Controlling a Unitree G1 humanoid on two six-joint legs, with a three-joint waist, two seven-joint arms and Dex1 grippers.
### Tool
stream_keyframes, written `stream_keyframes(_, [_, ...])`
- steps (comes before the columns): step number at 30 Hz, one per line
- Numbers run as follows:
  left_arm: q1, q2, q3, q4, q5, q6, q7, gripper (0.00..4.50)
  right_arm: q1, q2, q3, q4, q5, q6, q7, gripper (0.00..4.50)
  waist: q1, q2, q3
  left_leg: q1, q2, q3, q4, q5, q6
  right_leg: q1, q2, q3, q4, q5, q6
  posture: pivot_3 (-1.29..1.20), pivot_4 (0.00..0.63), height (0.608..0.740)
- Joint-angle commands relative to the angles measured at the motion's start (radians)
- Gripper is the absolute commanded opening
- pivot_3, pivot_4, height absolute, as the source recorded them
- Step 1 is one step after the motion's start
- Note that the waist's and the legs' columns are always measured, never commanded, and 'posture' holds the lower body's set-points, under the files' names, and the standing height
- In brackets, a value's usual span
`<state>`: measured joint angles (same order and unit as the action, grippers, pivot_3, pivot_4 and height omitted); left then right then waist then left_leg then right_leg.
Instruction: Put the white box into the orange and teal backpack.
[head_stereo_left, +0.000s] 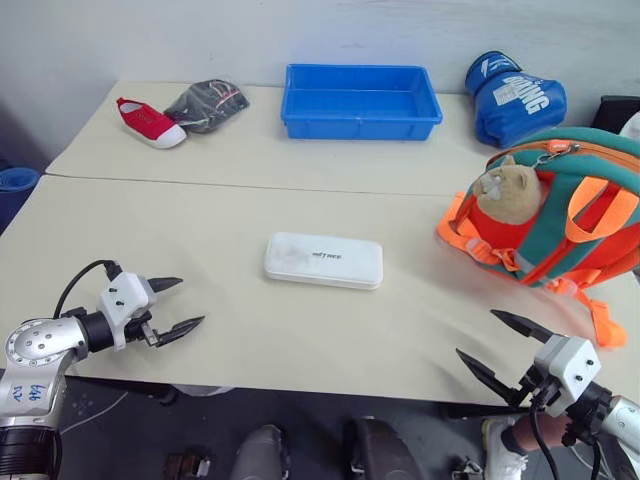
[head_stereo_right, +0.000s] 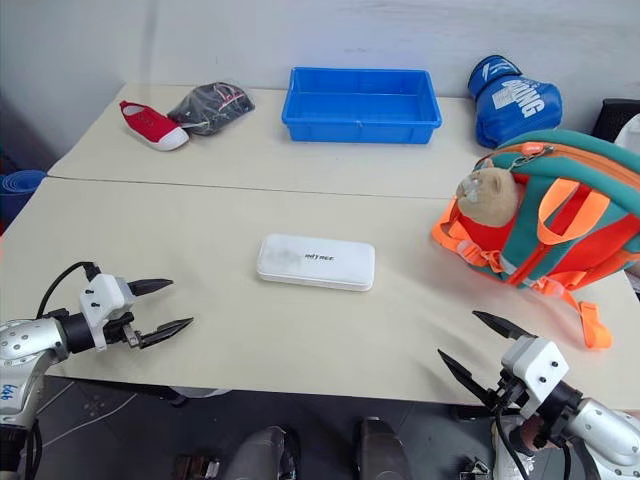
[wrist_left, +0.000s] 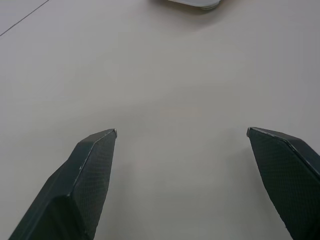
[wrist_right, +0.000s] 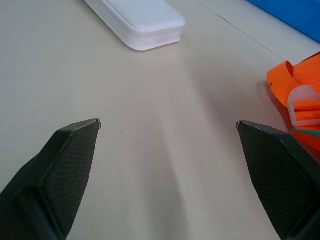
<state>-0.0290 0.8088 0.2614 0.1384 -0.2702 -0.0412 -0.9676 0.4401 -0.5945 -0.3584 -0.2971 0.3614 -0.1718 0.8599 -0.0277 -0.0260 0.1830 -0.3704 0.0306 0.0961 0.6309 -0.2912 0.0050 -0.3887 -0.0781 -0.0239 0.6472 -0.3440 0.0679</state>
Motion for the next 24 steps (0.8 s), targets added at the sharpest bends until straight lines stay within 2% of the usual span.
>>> stream_keyframes(1, [-0.004,0.02,0.023,-0.003,-0.014,0.0,-0.011,4.36,-0.002,0.001,-0.02,-0.022,0.034,0.013,-0.009,4.49,0.0,0.0,0.0,0.0,0.0,0.0,0.0,0.0,0.0,0.0,0.0,0.0,0.0,0.0,0.0,0.0,0.15,0.74])
stream_keyframes(5, [-0.015,0.014,0.027,-0.082,-0.078,0.105,-0.022,4.36,-0.033,0.007,0.001,-0.059,0.047,0.058,-0.038,4.49,0.0,0.0,0.0,0.0,0.0,0.0,0.0,0.0,0.0,0.0,0.0,0.0,0.0,0.0,0.0,0.0,0.15,0.74])
stream_keyframes(8, [-0.05,-0.013,0.021,-0.175,-0.125,0.206,0.026,3.81,-0.115,-0.009,0.039,-0.13,0.069,0.162,-0.077,3.86,-0.003,0.0,0.0,0.0,0.0,0.0,0.001,0.0,0.0,0.0,0.0,0.001,0.002,0.0,0.0,0.0,0.15,0.74])
stream_keyframes(11, [-0.165,-0.055,-0.057,-0.192,-0.038,0.274,0.144,2.93,-0.234,-0.034,0.111,-0.14,0.026,0.304,-0.131,2.86,0.0,0.0,0.0,0.0,0.0,0.0,0.003,0.001,0.0,-0.001,0.0,0.001,0.005,0.0,0.0,0.0,0.15,0.74])
stream_keyframes(14, [-0.286,-0.12,-0.128,-0.174,0.025,0.397,0.275,2.0,-0.36,-0.053,0.198,-0.075,-0.061,0.355,-0.153,1.79,0.005,0.0,0.0,-0.001,-0.001,-0.001,0.006,0.001,0.0,-0.001,0.0,0.0,0.007,0.0,0.0,0.0,0.15,0.74])
stream_keyframes(19, [-0.405,-0.209,-0.218,-0.087,0.084,0.446,0.335,0.53,-0.557,-0.002,0.303,0.085,-0.178,0.389,-0.236,0.13,0.0,-0.001,0.0,-0.004,-0.001,0.001,0.007,0.003,-0.004,-0.003,0.001,0.0,0.006,0.0,0.001,0.0,0.15,0.74])
stream_keyframes(20, [-0.429,-0.218,-0.242,-0.065,0.085,0.463,0.318,0.18,-0.589,0.012,0.324,0.111,-0.2,0.395,-0.252,0.0,-0.001,-0.001,0.0,-0.004,-0.001,0.001,0.009,0.003,-0.004,-0.003,0.002,0.0,0.006,0.0,0.001,0.0,0.15,0.74])
stream_keyframes(21, [-0.452,-0.222,-0.267,-0.042,0.098,0.47,0.305,0.02,-0.619,0.02,0.352,0.138,-0.225,0.394,-0.254,0.0,-0.002,0.0,0.0,-0.006,0.0,0.002,0.012,0.003,-0.004,-0.005,0.002,0.001,0.008,0.0,0.001,0.0,0.15,0.74])
stream_keyframes(24, [-0.508,-0.228,-0.303,0.021,0.136,0.491,0.317,0.02,-0.693,0.044,0.416,0.211,-0.267,0.399,-0.245,0.0,-0.002,-0.001,0.0,-0.006,0.001,0.002,0.015,0.003,-0.005,-0.004,0.004,0.001,0.009,0.0,0.001,0.0,0.15,0.74])
